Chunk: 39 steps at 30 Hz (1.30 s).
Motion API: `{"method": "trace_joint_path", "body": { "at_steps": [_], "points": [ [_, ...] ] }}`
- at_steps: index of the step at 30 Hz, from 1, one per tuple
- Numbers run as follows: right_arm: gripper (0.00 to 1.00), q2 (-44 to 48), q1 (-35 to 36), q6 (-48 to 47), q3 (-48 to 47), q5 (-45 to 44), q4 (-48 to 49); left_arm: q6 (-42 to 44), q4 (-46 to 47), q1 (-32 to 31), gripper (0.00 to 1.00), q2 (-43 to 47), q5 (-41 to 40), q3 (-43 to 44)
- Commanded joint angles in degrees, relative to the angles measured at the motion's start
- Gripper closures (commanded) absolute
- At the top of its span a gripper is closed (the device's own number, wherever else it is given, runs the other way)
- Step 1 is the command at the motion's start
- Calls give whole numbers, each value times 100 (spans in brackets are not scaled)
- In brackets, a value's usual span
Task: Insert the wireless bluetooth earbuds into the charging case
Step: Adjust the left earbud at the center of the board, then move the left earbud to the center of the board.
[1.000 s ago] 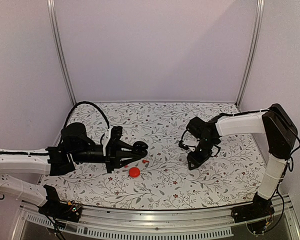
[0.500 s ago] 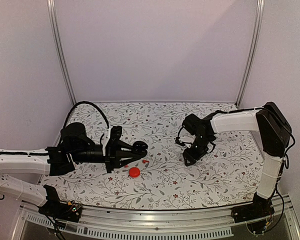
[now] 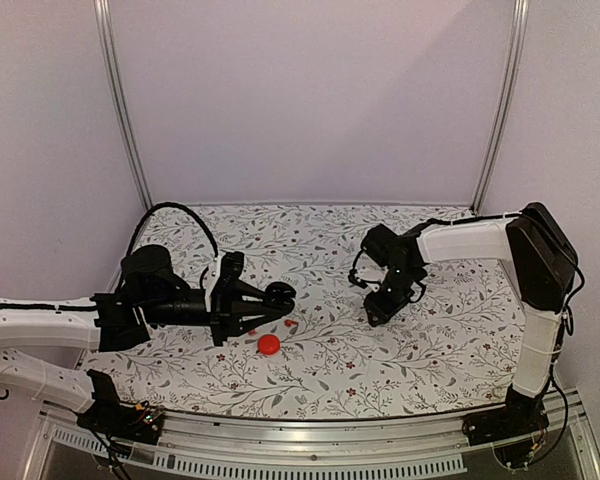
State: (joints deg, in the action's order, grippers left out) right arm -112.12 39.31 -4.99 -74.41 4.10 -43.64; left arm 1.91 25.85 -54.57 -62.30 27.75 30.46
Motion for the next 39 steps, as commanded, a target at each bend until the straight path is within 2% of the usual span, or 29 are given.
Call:
{"method": "trace_joint_path", "body": {
  "at_steps": [1, 4, 12, 18, 21, 26, 34, 39],
  "points": [
    [53, 218, -60, -80, 509, 158, 434, 50, 117, 31, 99, 98, -32, -75],
    [50, 566, -186, 6, 1068, 344, 1310, 42, 177, 32, 99, 79, -5, -96],
    [46, 2207, -377, 472, 2809, 527, 3806, 53, 165, 30, 99, 92, 15, -93],
    [44, 2955, -492, 473, 3565, 814, 4784, 55, 183, 23, 99, 96, 1, -110],
    [46, 3032, -499, 844, 3831, 966, 5131, 61, 192, 25, 99, 96, 4, -106],
    [46, 3289, -502, 1293, 4632, 842, 6287, 47, 234, 22, 99, 93, 37, -120],
    [49, 2894, -503, 1281, 4793, 406, 6653, 55, 265, 25, 99, 59, 47, -118],
    [53, 2330, -494, 1195, 4558, 622, 6801, 42, 284, 24, 99, 2, 58, -82]
  ]
}}
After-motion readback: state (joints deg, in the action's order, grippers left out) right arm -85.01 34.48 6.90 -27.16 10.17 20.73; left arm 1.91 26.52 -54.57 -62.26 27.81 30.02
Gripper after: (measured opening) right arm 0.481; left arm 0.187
